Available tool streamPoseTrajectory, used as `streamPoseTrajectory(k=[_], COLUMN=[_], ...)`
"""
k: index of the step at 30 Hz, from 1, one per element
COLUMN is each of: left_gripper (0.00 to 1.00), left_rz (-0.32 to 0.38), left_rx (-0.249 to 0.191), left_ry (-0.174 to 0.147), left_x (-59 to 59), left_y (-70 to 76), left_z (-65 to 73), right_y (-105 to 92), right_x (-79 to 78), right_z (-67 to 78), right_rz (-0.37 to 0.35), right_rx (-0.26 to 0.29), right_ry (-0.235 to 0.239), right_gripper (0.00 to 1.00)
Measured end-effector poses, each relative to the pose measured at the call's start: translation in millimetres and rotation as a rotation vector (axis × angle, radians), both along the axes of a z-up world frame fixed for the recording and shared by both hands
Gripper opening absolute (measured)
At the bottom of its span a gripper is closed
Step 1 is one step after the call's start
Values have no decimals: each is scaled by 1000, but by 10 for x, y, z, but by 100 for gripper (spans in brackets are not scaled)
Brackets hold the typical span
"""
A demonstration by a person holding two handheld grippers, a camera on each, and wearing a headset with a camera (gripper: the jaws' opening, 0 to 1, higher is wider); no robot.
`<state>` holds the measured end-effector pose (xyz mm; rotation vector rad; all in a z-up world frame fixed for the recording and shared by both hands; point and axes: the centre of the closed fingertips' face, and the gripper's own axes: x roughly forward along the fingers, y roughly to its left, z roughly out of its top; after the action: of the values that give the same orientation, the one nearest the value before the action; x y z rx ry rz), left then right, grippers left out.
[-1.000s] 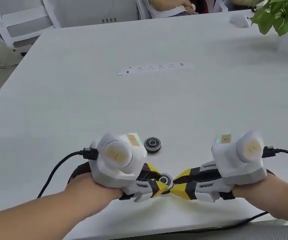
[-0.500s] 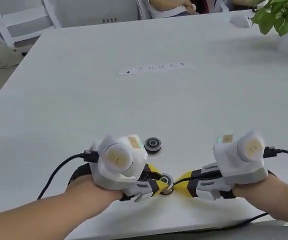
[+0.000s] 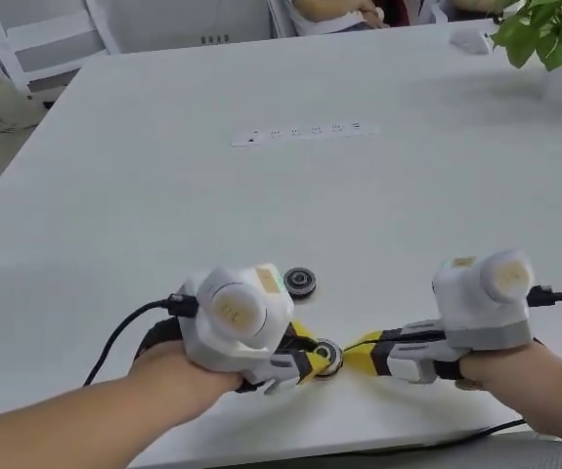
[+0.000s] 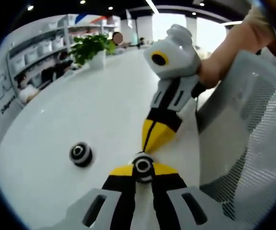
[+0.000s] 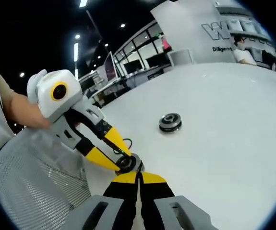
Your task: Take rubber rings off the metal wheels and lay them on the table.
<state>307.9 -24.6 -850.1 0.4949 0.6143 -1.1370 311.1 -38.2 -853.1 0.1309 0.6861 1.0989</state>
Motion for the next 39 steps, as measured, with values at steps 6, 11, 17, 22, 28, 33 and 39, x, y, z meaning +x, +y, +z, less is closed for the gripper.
streamPoseTrajectory(k=[6,11,17,22,28,33,39], left_gripper=[12,12,12,11,11,11,11], left_rz=[8,15,16,18,18,16,18], left_rx=[0,-3,-2,1,3,5,6], left_ry=[-4,-4,-3,-4,-5,-8,-6], left_x=[-4,-2,-3,-7,-11,-17,-31], left_y=[-2,2,2,1,-2,-1,0], left_z=[-3,-6,-8,-11,-12,-14,-24], right_y=[16,28,46,73,87,129,227], right_x=[1,-14,-24,-41,-48,-86,-174], right_z=[16,36,59,67,63,68,182], right_rz=[13,17,22,30,40,71,123], right_rx=[-4,-3,0,5,6,-6,39], right_ry=[0,7,15,12,11,-9,-12], right_gripper=[0,0,0,0,0,0,0])
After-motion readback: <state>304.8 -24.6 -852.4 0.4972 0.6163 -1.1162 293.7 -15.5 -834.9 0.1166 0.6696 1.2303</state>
